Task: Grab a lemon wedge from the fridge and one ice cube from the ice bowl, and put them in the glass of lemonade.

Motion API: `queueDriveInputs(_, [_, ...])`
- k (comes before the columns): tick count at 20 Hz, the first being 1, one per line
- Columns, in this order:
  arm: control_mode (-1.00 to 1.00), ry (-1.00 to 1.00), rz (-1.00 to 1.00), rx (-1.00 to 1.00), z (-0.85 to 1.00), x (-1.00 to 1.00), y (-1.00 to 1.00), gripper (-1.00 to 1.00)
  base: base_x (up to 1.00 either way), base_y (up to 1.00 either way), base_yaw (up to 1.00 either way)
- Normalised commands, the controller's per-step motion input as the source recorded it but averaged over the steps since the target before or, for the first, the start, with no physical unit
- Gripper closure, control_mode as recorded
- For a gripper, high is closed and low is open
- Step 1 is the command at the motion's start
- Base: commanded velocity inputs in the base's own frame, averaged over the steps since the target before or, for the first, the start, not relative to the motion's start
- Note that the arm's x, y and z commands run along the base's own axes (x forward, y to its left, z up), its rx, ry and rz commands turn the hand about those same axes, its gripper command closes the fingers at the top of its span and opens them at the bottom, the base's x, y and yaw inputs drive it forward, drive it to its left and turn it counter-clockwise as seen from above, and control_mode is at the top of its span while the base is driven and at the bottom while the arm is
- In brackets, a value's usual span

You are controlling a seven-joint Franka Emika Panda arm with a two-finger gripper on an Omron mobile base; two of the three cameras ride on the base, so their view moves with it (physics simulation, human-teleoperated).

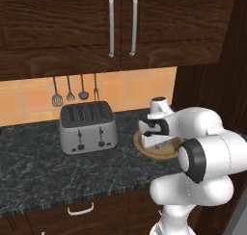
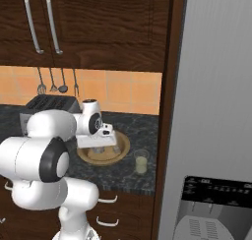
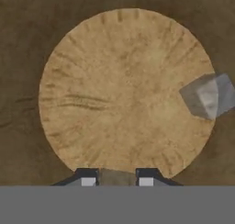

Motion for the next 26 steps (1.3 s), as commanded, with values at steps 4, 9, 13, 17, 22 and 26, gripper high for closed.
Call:
queueDriveInputs(4, [-1.0,-0.02,0.13,-0.13,1.0,-0.08,0.0,1.0,0.0,0.0,0.0])
queueDriveInputs(9, [-1.0,-0.04,0.02,0.01,0.39,0.04,-0.02,1.0,0.0,0.0,0.0])
queueDriveInputs(13, [-1.0,0.0,0.0,0.07,0.12,0.03,-0.29,1.0,0.0,0.0,0.0])
queueDriveInputs(17, [-1.0,-0.05,0.0,0.05,0.03,-0.12,-0.03,1.0,0.0,0.0,0.0])
queueDriveInputs(22, [-1.0,-0.06,-0.03,0.03,0.17,-0.18,-0.09,1.0,0.0,0.0,0.0])
queueDriveInputs(26, [-1.0,-0.14,-0.01,0.0,0.33,-0.77,-0.5,1.0,0.0,0.0,0.0])
